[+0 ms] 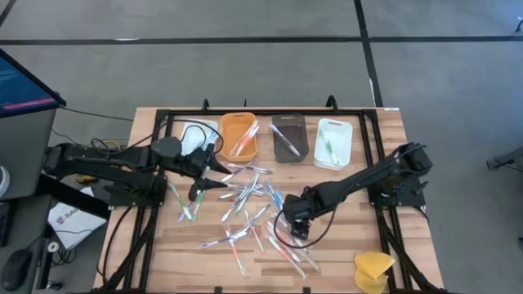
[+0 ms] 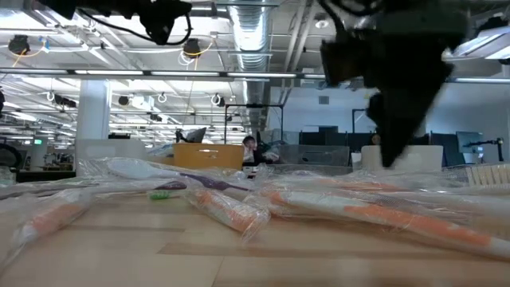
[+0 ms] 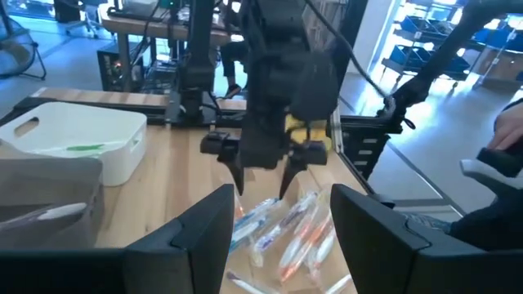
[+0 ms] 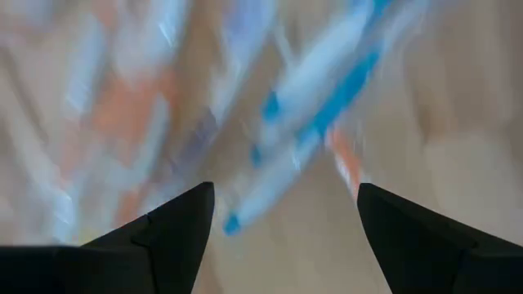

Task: Pick & Place Toothbrushes
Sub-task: Put the blue toothbrush into the left white bin

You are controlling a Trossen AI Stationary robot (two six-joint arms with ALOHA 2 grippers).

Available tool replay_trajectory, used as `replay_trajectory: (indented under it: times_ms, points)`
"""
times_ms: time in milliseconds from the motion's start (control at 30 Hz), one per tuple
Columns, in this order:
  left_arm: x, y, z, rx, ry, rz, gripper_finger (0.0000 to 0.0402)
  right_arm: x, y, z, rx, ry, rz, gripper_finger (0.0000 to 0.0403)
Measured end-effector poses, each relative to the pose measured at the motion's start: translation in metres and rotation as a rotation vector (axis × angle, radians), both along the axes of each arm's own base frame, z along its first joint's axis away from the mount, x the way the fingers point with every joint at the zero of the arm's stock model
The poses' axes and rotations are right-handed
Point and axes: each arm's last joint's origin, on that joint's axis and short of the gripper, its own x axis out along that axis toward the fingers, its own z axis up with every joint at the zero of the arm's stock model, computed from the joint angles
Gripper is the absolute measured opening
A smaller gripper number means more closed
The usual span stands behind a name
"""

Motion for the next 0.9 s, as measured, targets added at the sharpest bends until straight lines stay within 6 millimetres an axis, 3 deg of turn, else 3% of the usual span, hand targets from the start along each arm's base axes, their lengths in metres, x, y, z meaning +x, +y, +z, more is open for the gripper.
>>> replay_trajectory:
  times_ms: [100, 233, 900]
  points:
    - [0.0, 0.0, -0.001, 0.0, 0.002, 0.0, 0.0198, -0.004, 0.0, -0.015, 0.02, 0.121, 0.008, 0.0297]
    - [0.0, 0.0, 0.0, 0.001, -0.003, 0.0, 0.0198, -0.001, 0.002, -0.024, 0.042, 0.15, 0.019, 0.0297]
    - [0.0, 0.0, 0.001, 0.004, -0.011, 0.0, 0.0198, 0.002, 0.002, -0.018, 0.053, 0.088, 0.038, 0.0297]
